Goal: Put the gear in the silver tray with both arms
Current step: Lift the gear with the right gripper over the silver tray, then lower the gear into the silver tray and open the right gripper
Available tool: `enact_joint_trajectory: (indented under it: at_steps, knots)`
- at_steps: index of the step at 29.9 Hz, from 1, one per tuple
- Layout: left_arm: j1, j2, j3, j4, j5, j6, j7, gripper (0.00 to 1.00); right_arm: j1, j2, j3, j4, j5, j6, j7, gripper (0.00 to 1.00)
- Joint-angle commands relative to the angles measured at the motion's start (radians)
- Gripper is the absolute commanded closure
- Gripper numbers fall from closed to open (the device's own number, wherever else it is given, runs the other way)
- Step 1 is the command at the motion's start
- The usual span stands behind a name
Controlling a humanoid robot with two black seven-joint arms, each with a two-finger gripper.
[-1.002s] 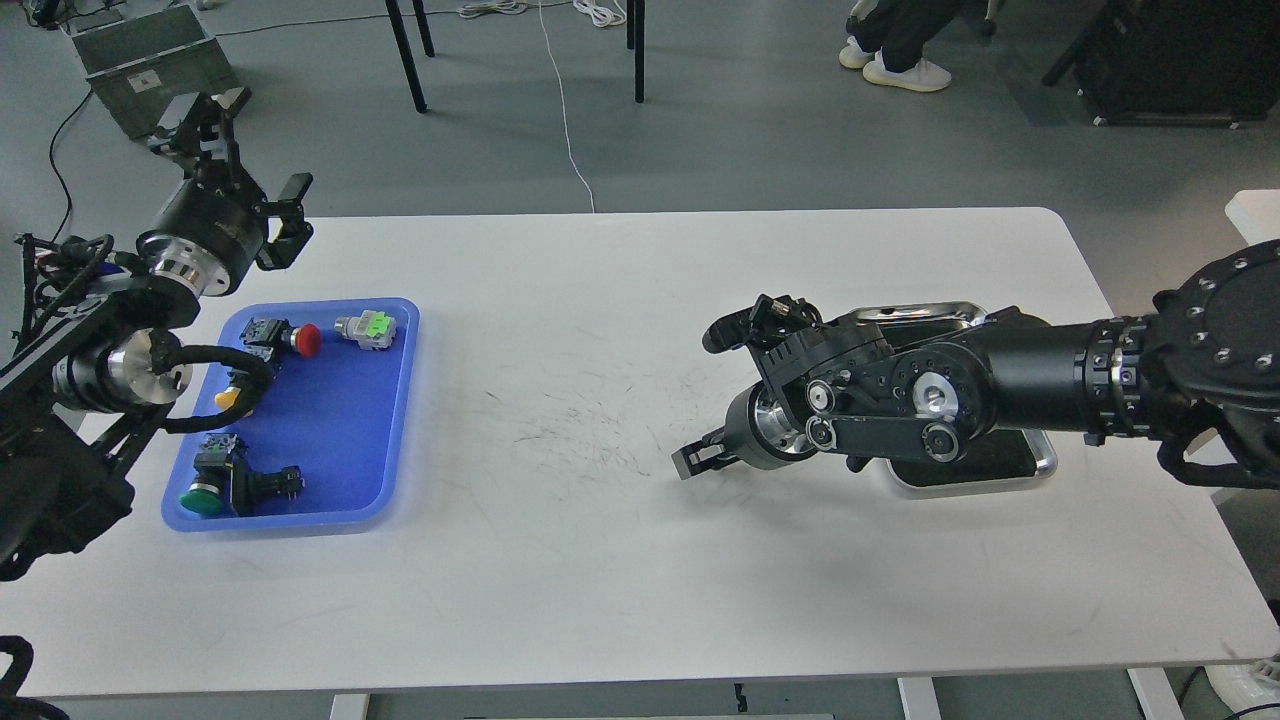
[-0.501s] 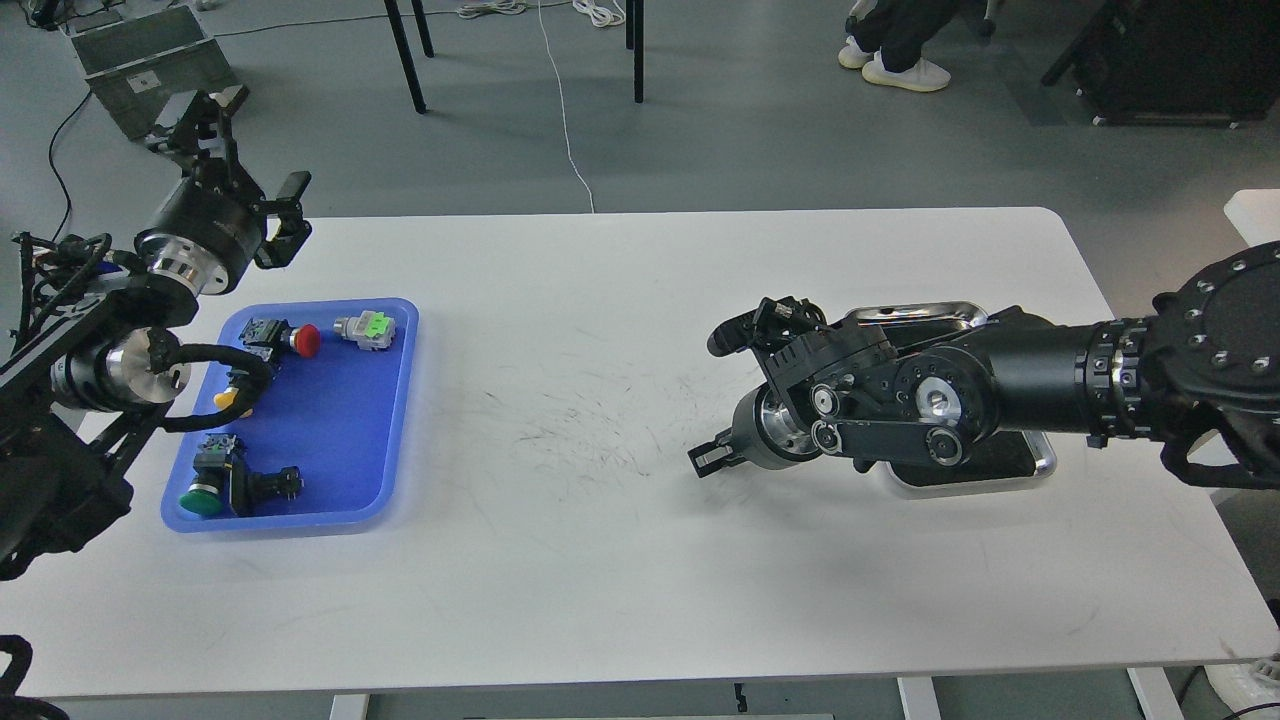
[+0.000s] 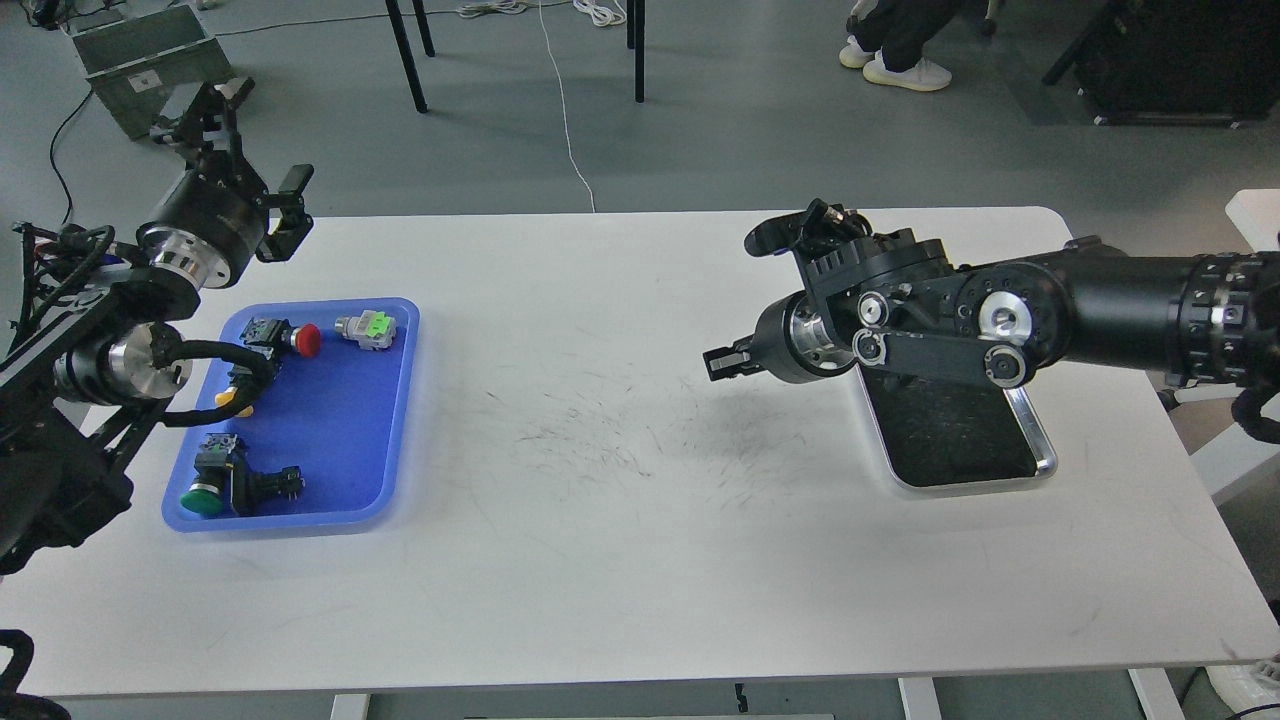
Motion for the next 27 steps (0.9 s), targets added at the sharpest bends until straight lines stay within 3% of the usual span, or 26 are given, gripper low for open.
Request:
enact_joint_trajectory:
  at_steps: [1,8,15,27]
  knots:
    - [-0.001,-0.002,0.0,0.0,0.002,0.004,0.0,0.02,0.034,-0.137,0.054,0.027,-0.006,0.0,0.001,0.98]
    - [-0.003,-0.01,0.0,0.0,0.002,0.007,0.003,0.02,0.017,-0.335,0.077,0.027,-0.014,0.0,0.041,0.98]
    - [-0.003,-0.013,0.0,0.0,0.002,0.015,0.003,0.02,-0.138,-0.469,0.078,0.066,-0.078,-0.01,0.059,0.98]
    - [-0.003,-0.012,0.0,0.0,0.002,0.015,0.003,0.02,-0.348,-0.468,0.078,0.053,-0.144,-0.081,0.071,0.98]
